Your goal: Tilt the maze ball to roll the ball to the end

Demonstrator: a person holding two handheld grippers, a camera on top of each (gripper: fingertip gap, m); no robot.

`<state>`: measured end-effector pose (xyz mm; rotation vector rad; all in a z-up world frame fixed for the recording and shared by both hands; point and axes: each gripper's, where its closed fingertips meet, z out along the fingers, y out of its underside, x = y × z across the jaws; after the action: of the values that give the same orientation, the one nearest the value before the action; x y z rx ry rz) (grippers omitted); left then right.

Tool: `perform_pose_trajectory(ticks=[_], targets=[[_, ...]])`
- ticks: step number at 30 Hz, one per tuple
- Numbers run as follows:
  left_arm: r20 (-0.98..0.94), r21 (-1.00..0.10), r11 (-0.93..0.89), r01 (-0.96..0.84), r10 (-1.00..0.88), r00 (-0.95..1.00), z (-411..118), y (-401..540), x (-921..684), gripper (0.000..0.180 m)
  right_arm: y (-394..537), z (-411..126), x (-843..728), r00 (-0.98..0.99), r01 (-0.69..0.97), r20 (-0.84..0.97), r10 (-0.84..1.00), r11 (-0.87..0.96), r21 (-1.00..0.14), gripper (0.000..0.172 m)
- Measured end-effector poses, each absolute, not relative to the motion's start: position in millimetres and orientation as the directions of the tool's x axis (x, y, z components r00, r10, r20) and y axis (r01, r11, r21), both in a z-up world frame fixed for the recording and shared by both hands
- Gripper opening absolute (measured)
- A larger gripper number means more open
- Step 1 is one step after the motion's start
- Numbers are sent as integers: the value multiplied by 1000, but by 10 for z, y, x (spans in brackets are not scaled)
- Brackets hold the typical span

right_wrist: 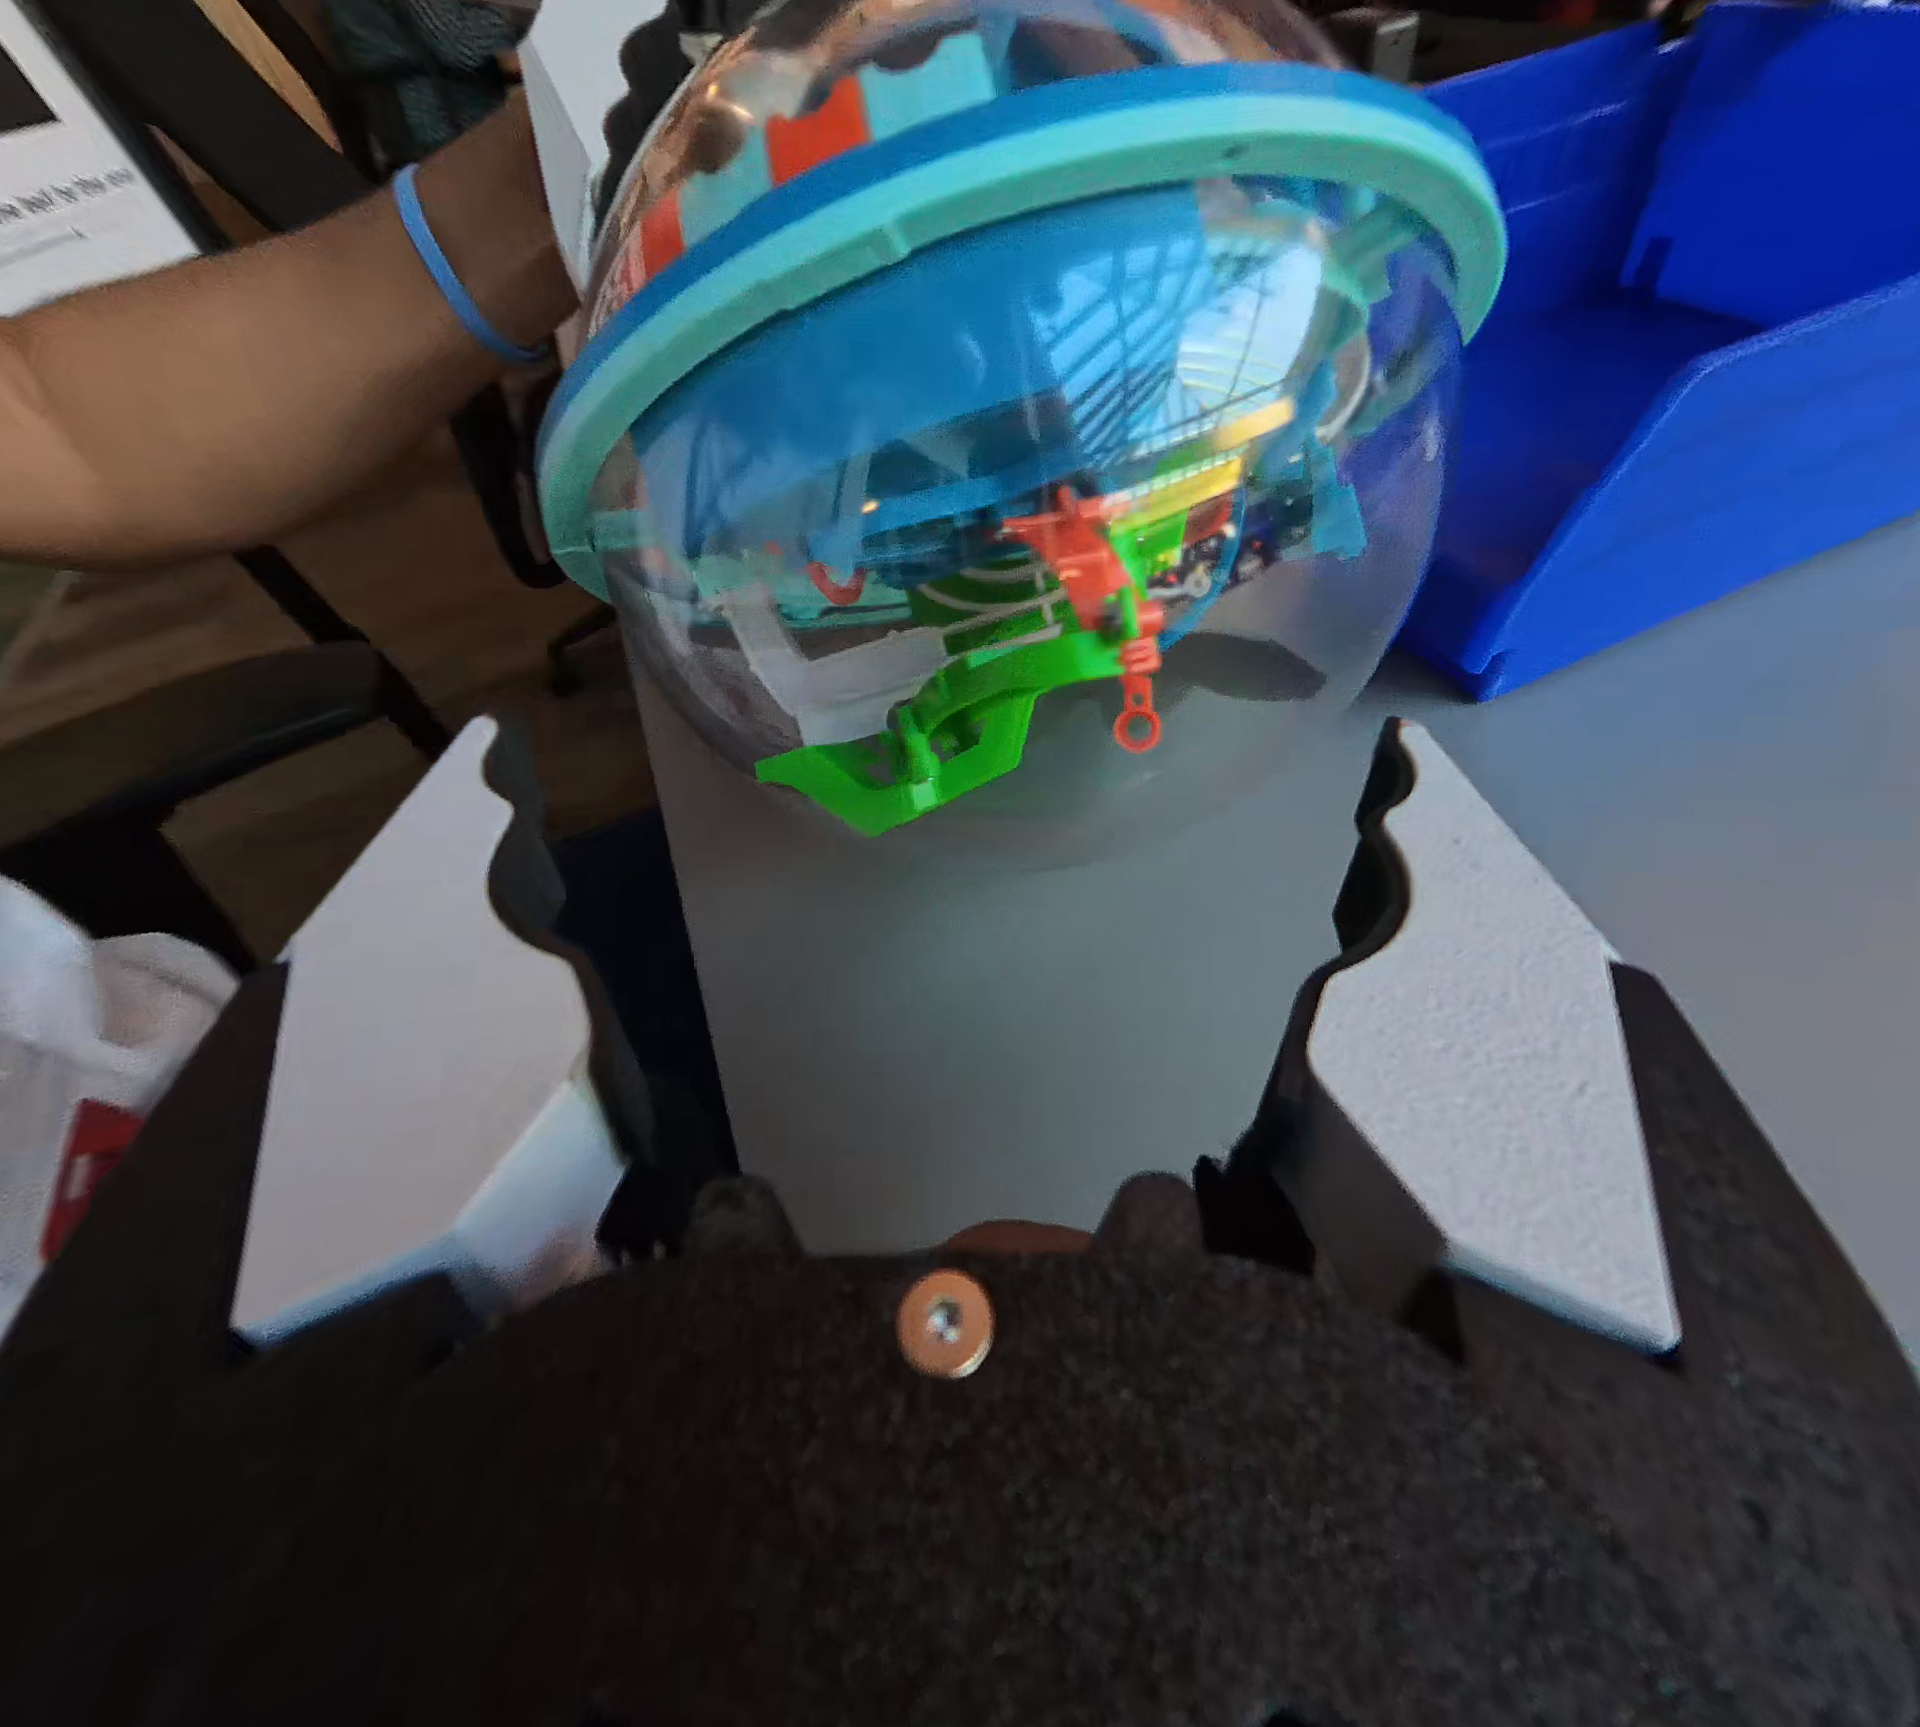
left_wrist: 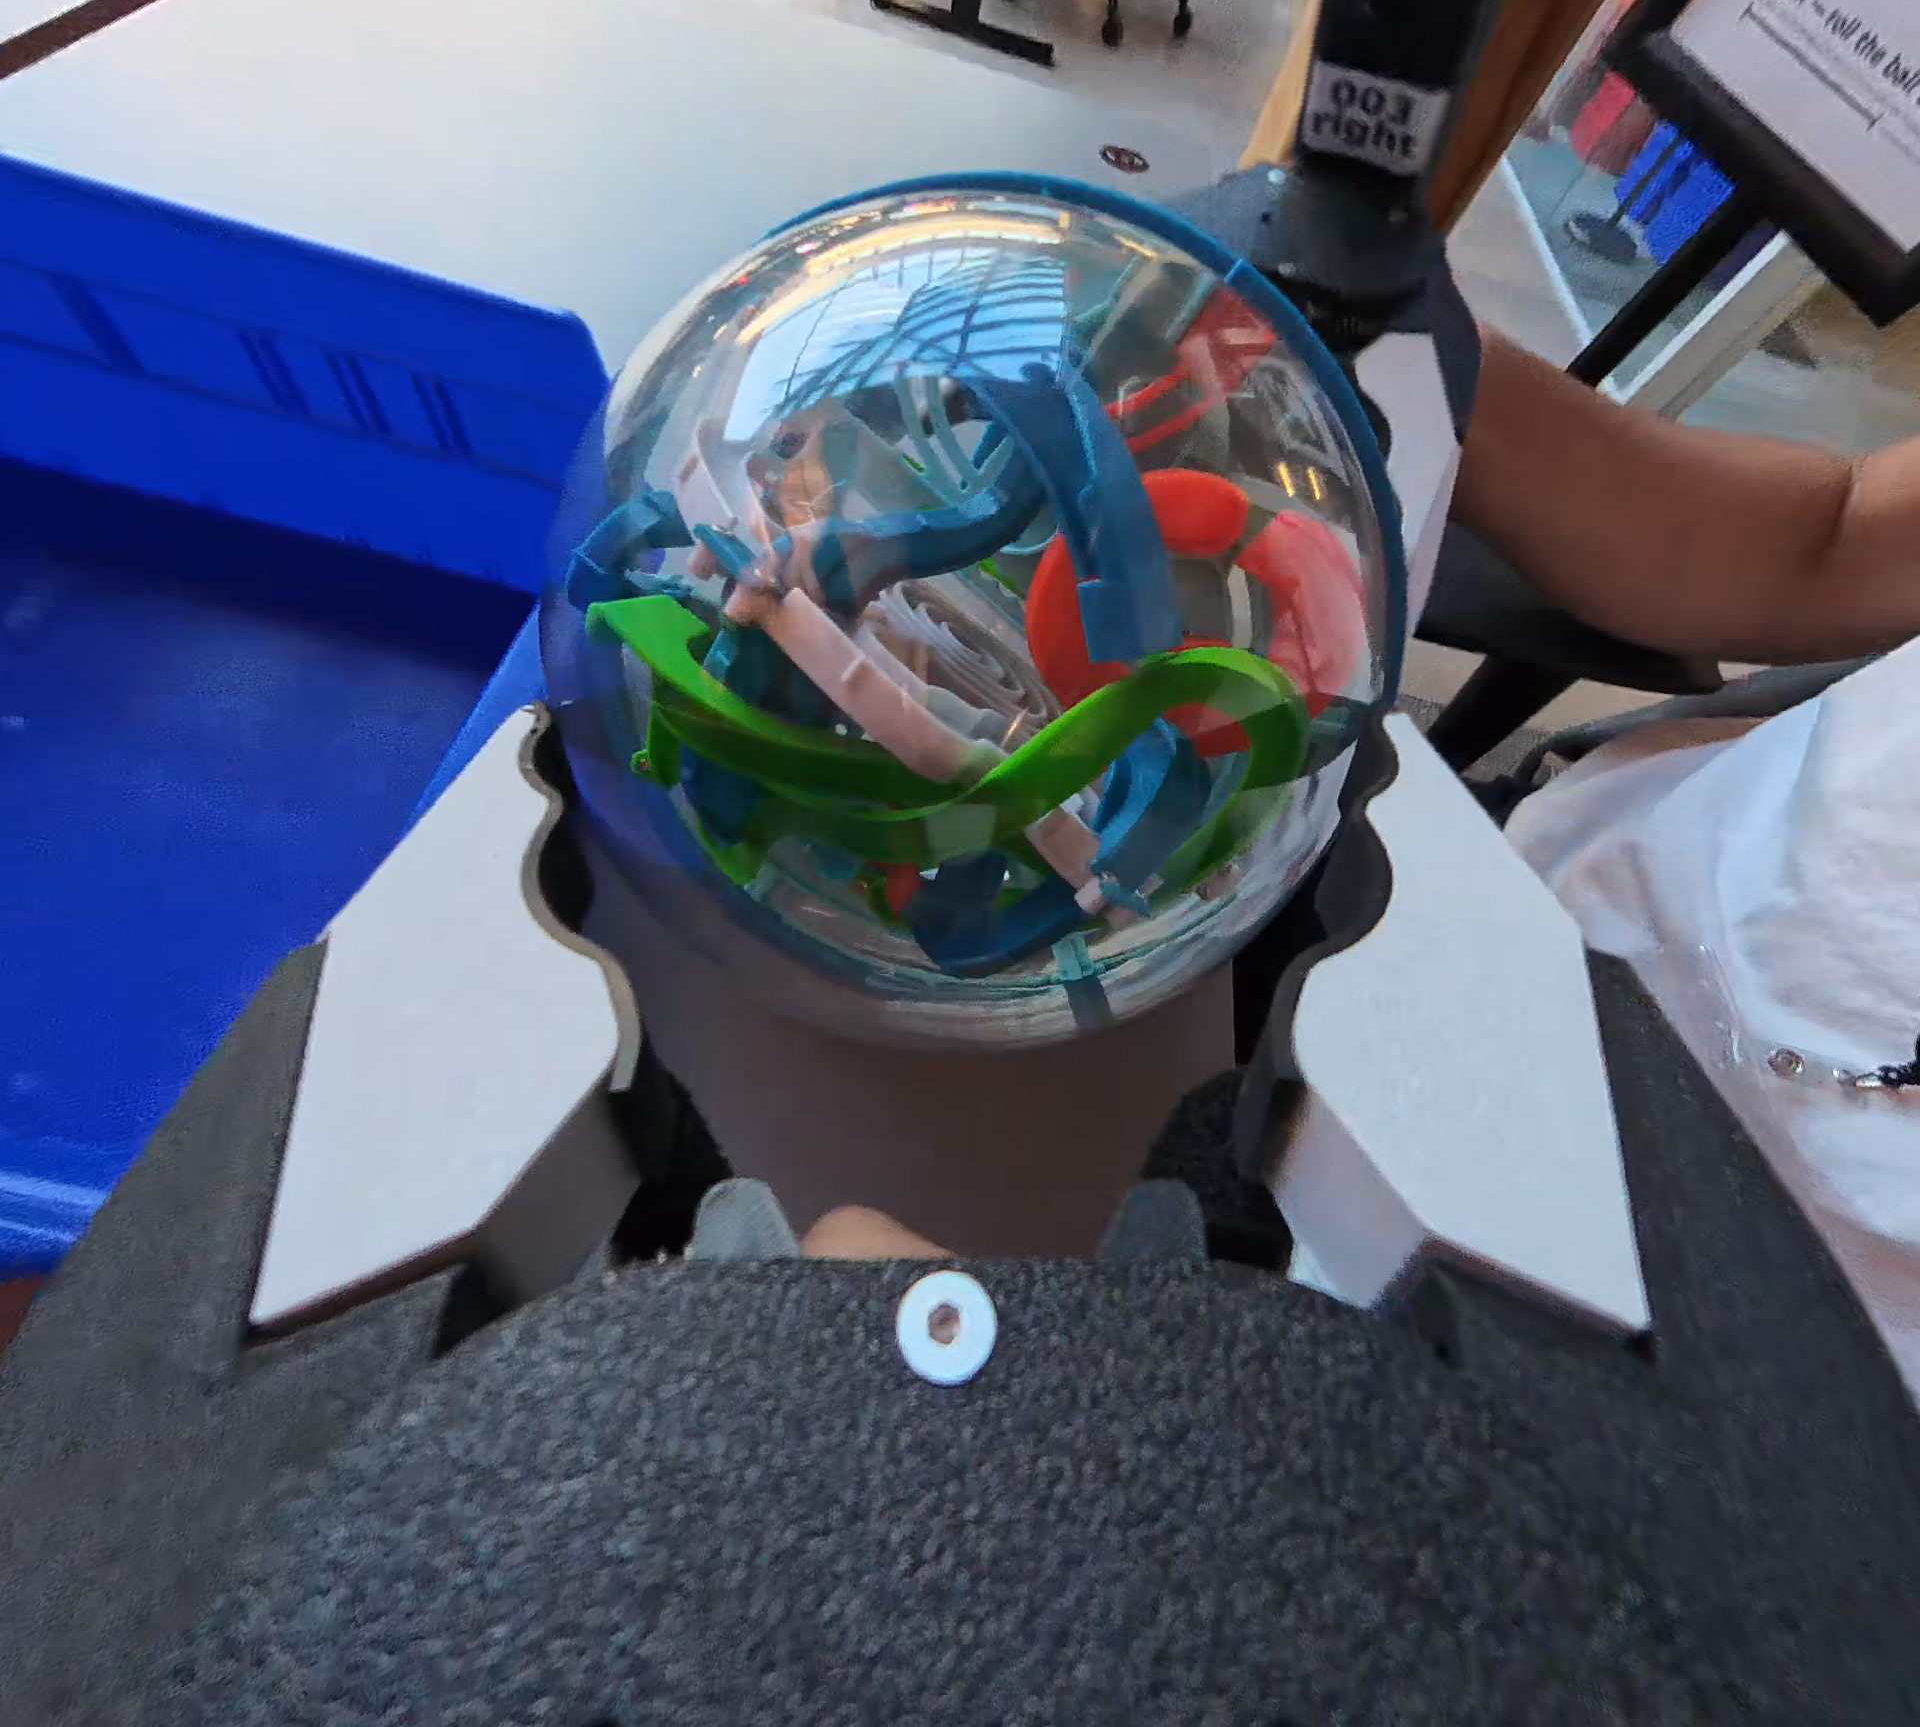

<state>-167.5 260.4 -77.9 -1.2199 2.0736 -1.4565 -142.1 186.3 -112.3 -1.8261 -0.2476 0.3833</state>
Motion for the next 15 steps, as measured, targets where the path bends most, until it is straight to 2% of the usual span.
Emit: perform_pose_trajectory(ticks=[5,10,15], targets=[[279,-892,4,-451,-780,-560,-836,2613,-1729,141,2079,-1178,-1426,964,74,8,267,-237,-969,150],[315,-894,-48,-446,-775,-548,-863,2563,-1780,141,2099,-1151,-1465,949,65,-13,316,-235,-970,152],[329,-890,-61,-451,-772,-545,-874,2508,-1794,138,2023,-1159,-1433,930,62,-58,364,-309,-949,153]])
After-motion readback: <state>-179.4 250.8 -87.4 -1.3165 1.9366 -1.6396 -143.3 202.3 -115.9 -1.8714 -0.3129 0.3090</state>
